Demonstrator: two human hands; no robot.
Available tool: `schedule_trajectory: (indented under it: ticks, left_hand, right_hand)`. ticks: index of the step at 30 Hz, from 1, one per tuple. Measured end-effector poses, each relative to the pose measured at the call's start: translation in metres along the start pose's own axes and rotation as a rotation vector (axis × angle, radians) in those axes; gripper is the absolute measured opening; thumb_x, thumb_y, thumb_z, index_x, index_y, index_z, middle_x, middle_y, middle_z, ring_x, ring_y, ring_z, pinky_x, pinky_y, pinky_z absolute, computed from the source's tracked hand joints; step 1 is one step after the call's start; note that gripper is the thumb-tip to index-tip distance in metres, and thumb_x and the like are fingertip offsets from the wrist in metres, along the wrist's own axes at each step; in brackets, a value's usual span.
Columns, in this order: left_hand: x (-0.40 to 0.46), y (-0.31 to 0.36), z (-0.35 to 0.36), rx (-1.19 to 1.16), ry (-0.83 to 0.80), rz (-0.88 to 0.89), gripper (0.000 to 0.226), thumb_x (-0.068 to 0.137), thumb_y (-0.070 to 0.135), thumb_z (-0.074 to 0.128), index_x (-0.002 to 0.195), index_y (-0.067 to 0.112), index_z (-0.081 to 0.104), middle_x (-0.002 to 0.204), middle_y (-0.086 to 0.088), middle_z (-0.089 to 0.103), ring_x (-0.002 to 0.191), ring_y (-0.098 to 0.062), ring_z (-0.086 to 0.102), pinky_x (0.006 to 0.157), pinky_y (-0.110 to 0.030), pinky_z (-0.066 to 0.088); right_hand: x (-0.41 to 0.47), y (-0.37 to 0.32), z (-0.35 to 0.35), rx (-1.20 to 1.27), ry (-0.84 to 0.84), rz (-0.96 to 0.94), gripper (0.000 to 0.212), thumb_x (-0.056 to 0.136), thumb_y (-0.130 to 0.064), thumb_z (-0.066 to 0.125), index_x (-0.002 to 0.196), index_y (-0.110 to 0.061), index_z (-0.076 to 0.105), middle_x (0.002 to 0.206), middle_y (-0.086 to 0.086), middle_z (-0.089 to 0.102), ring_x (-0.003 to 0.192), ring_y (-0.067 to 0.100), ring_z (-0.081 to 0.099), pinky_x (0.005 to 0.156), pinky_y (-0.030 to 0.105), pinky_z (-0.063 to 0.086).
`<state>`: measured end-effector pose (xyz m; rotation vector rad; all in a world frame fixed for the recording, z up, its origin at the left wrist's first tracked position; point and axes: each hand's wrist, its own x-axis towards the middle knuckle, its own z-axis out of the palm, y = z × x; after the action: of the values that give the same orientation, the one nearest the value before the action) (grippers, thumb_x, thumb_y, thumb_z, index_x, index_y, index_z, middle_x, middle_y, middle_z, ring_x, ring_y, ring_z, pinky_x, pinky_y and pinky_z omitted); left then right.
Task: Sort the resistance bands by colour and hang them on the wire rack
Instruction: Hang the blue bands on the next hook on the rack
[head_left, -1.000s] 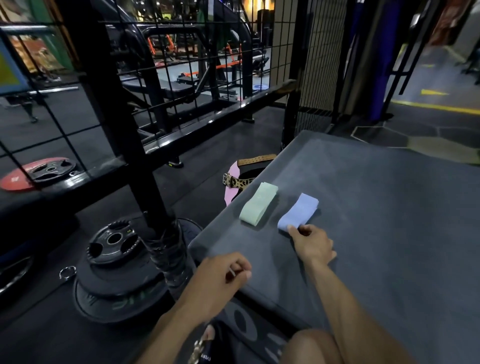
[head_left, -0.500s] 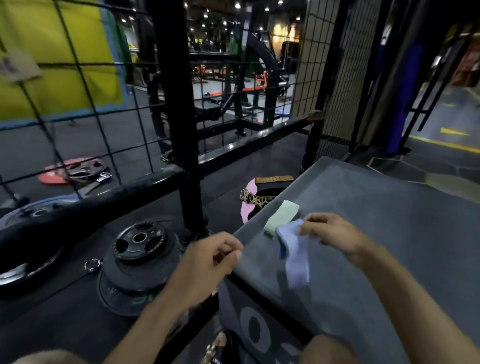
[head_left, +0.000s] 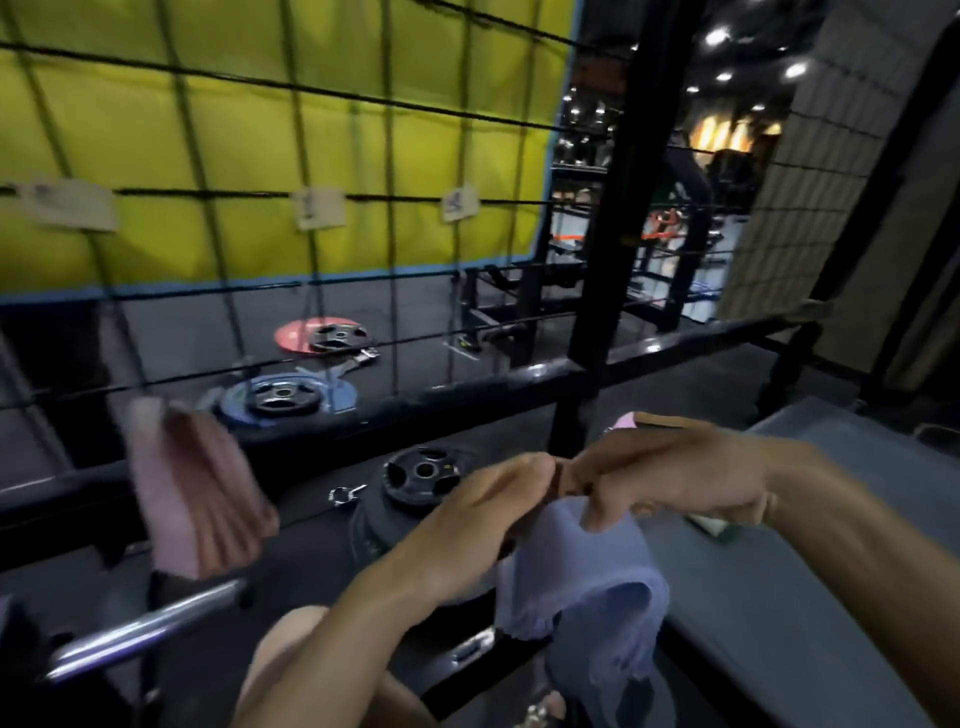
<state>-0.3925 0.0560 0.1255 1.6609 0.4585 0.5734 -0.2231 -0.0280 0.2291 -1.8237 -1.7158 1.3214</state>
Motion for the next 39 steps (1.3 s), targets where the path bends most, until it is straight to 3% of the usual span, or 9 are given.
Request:
schedule_trajectory:
  ticks: [4,9,11,15,20,24,29,33,39]
  left_hand:
    - [-0.034,0.000,-0.038,0.139,0.054,0.005,0.048,0.100,0.057,0.044,0.105,0.015,0.068,0.096,0.001,0.064,0.092,-0.011,0.058,0.090,-0.037,0.047]
    - [-0.062,0.013,-0.074,0.266,0.074,0.025,0.047,0.102,0.043,0.045,0.080,0.002,0.052,0.071,0.002,0.036,0.067,-0.007,0.034,0.072,-0.031,0.033]
    - [-0.066,0.017,-0.083,0.385,0.052,0.076,0.044,0.106,0.038,0.046,0.076,0.005,0.049,0.069,-0.003,0.033,0.064,-0.007,0.032,0.068,-0.031,0.033]
    - [-0.068,0.023,-0.097,0.599,0.083,0.103,0.043,0.104,0.039,0.050,0.066,0.021,0.042,0.063,0.006,0.035,0.059,-0.006,0.031,0.058,-0.028,0.029]
    - [-0.062,0.065,-0.112,0.684,0.279,0.121,0.044,0.103,0.042,0.047,0.069,0.016,0.047,0.062,0.001,0.038,0.056,-0.007,0.034,0.057,-0.030,0.028]
    - [-0.046,0.093,-0.127,0.862,0.527,0.119,0.045,0.104,0.043,0.041,0.065,0.020,0.040,0.059,0.000,0.038,0.056,-0.010,0.038,0.059,-0.035,0.029]
    - [-0.034,0.090,-0.142,1.006,0.750,0.069,0.044,0.104,0.045,0.039,0.067,0.022,0.041,0.071,0.001,0.043,0.065,-0.019,0.048,0.062,-0.036,0.038]
    - [-0.030,0.085,-0.147,1.094,0.776,-0.053,0.035,0.105,0.043,0.037,0.086,0.020,0.055,0.093,-0.001,0.049,0.084,-0.028,0.058,0.072,-0.040,0.047]
    - [-0.024,0.082,-0.147,1.075,0.724,-0.117,0.038,0.104,0.041,0.033,0.070,0.024,0.035,0.073,0.006,0.042,0.083,-0.030,0.057,0.065,-0.036,0.034]
  right_hand:
    - [0.025,-0.030,0.014,-0.135,-0.022,0.009,0.033,0.080,-0.026,0.070,0.108,-0.007,0.070,0.096,0.003,0.065,0.083,0.003,0.058,0.070,0.015,0.044]
    - [0.054,-0.052,0.025,-0.164,-0.063,-0.091,0.024,0.081,-0.017,0.070,0.098,0.001,0.068,0.085,0.000,0.059,0.074,0.006,0.052,0.067,0.017,0.041]
    - [0.067,-0.053,0.030,-0.138,-0.132,-0.160,0.004,0.084,-0.011,0.067,0.084,-0.008,0.070,0.077,-0.003,0.060,0.073,0.007,0.053,0.070,0.021,0.040]
    - [0.088,-0.049,0.030,-0.116,-0.223,-0.189,0.010,0.092,0.004,0.060,0.086,-0.001,0.067,0.074,-0.007,0.060,0.069,0.003,0.052,0.066,0.014,0.041]
    - [0.099,-0.085,0.003,-0.088,-0.202,-0.357,0.007,0.090,-0.008,0.063,0.090,-0.002,0.065,0.080,-0.004,0.063,0.075,0.007,0.056,0.072,0.019,0.043]
    - [0.119,-0.124,-0.013,-0.068,-0.028,-0.432,0.040,0.077,-0.026,0.064,0.095,0.010,0.059,0.090,0.018,0.059,0.076,0.028,0.054,0.075,0.043,0.043]
    - [0.150,-0.143,-0.013,-0.039,0.034,-0.454,0.018,0.082,-0.025,0.057,0.079,-0.008,0.051,0.081,0.007,0.048,0.066,0.020,0.045,0.073,0.040,0.038]
    - [0.164,-0.142,-0.012,-0.028,0.053,-0.420,0.021,0.072,-0.032,0.058,0.076,-0.013,0.050,0.077,0.005,0.045,0.068,0.019,0.042,0.070,0.035,0.033]
    - [0.172,-0.137,-0.016,-0.025,0.011,-0.413,0.041,0.068,-0.039,0.064,0.079,-0.001,0.052,0.082,0.012,0.044,0.072,0.025,0.040,0.071,0.040,0.035]
